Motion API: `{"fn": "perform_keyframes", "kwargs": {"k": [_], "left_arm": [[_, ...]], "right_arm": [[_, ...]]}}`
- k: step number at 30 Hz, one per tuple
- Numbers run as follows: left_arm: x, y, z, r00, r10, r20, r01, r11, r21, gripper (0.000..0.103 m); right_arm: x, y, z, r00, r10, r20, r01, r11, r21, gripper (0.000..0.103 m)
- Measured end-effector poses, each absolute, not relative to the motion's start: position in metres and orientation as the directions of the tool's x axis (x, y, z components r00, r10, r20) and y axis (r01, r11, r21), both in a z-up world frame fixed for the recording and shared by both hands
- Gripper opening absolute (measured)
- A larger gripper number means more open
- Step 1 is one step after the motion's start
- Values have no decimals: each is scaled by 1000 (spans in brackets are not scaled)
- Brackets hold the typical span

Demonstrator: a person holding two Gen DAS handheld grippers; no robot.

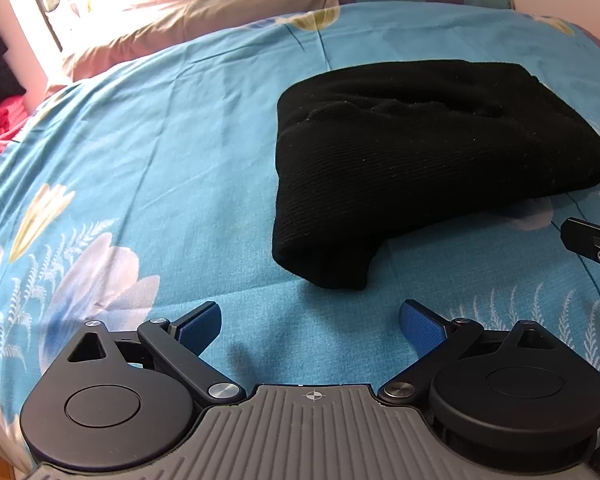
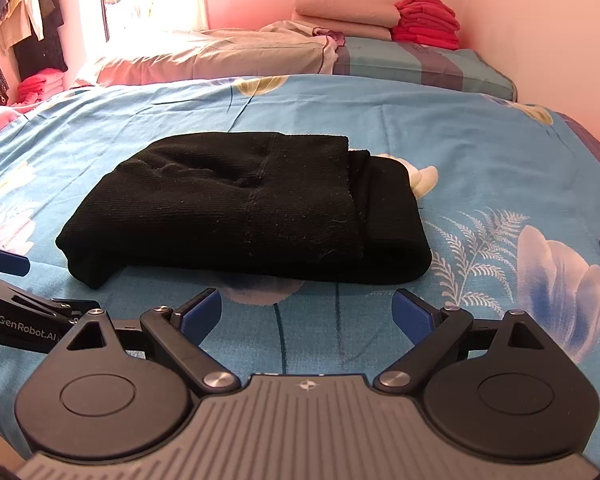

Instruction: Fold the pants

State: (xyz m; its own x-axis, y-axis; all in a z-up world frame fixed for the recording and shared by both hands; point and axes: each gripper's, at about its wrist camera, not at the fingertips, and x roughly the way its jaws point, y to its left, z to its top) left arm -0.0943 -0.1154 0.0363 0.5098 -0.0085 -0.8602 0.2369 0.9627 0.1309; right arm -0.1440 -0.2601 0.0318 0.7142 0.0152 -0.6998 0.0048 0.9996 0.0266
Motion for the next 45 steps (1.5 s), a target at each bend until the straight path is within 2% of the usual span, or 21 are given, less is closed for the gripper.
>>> {"fn": "perform_keyframes", "kwargs": {"k": [45], "left_arm": [[-108,-116,43,528,11,-849,237,958,160,103]], "right_arm": [[-155,-267,36,719,42,-694,-1,998,60,94]]}}
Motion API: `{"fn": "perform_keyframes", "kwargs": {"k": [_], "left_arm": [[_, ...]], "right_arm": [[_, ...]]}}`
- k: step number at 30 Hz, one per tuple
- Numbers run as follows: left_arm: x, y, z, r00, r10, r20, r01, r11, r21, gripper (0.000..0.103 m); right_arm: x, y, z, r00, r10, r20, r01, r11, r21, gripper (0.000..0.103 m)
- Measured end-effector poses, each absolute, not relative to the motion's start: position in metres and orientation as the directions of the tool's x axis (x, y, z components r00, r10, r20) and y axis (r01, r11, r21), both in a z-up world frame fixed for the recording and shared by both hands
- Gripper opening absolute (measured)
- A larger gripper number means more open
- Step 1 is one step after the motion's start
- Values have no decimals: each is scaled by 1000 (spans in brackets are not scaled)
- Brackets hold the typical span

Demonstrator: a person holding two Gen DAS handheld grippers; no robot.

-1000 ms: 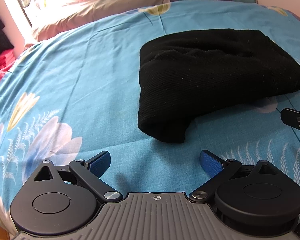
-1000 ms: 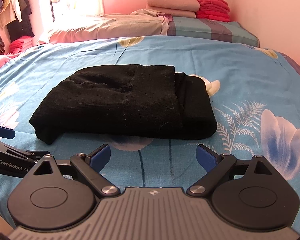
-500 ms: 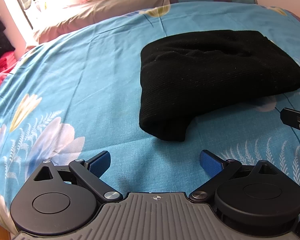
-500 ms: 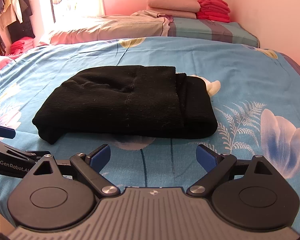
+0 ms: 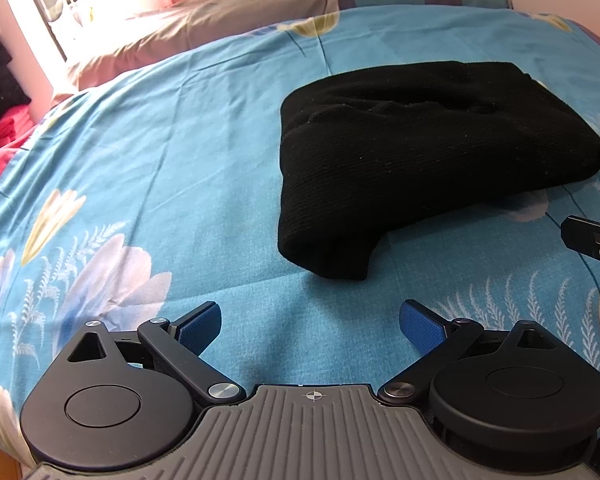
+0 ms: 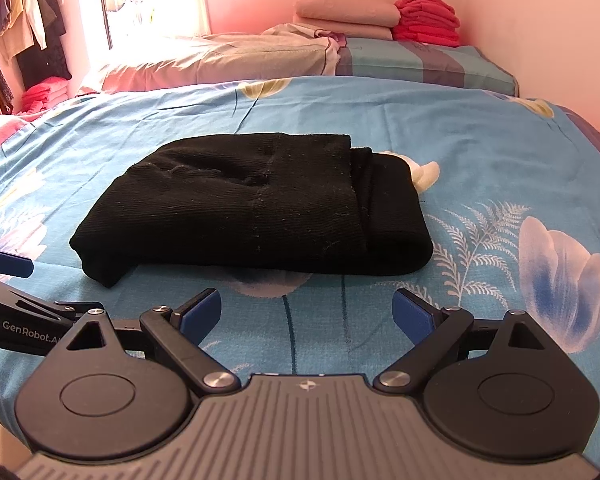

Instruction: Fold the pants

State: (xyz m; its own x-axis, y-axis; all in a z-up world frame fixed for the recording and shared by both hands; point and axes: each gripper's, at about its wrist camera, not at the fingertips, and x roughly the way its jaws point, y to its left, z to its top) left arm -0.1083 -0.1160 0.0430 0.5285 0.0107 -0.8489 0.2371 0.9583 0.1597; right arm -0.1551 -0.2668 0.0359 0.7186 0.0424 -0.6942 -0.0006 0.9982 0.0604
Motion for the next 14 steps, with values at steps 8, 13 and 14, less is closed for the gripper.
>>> {"fn": "perform_keyframes", "kwargs": {"k": [8,13,14], "left_arm": [[-111,-116,45,525,-29,-851,255,959,125,103],[-111,-117,47,525,-41,-850,259,959,114,103],[-111,-118,47,525,-41,-850,264,957,117,103]], "right_arm": [[-158,-268,36,719,46,-693,1,998,68,94],[-158,-268,34,717,50,-695,0,997,72,94],[-158,-268,34,717,50,-695,1,997,72,94]]}}
